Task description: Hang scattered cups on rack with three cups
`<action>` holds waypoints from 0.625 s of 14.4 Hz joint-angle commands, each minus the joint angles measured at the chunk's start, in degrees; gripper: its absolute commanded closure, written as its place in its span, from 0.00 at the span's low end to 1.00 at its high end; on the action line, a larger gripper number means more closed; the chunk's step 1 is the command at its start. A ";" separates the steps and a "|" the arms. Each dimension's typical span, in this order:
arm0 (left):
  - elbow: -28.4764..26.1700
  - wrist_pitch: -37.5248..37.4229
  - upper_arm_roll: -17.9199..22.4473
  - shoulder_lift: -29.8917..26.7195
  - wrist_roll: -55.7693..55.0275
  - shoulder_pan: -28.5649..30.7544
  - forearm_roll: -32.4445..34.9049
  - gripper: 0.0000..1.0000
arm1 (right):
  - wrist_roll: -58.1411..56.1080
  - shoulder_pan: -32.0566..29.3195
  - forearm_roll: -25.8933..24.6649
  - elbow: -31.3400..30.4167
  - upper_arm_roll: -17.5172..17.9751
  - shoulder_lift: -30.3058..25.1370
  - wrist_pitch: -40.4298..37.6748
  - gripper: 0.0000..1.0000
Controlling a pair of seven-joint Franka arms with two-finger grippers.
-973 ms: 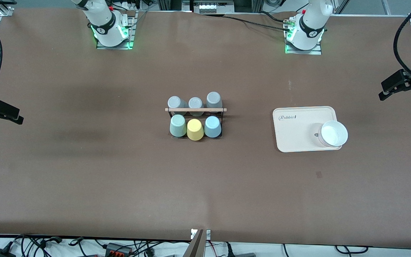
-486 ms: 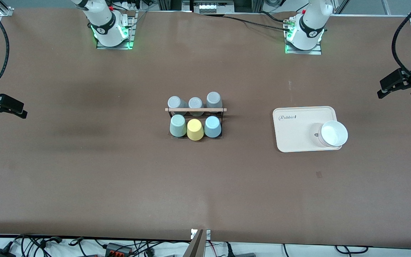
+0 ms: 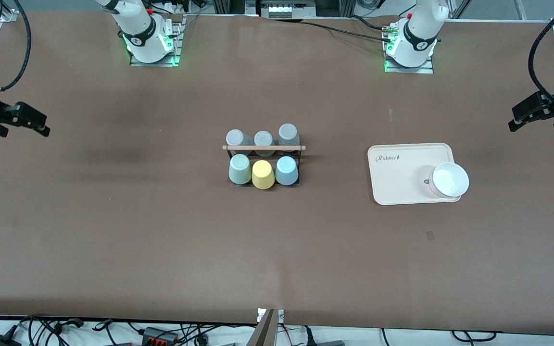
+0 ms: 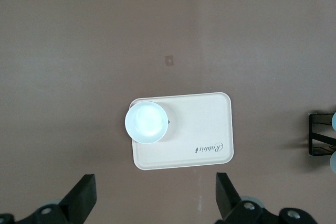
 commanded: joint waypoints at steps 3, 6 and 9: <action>1.88 -1.19 0.09 0.78 -0.23 0.00 -0.23 0.00 | -1.11 0.75 -0.21 -1.57 -0.69 -1.84 -0.96 0.00; 1.88 -1.27 0.09 0.78 -0.32 0.00 -0.23 0.00 | -1.11 0.75 -0.47 -1.39 -0.43 -2.02 -1.85 0.00; 1.88 -1.27 0.09 0.87 -0.23 0.00 -0.14 0.00 | -1.11 0.75 -0.21 -1.39 -0.69 -3.07 -3.16 0.00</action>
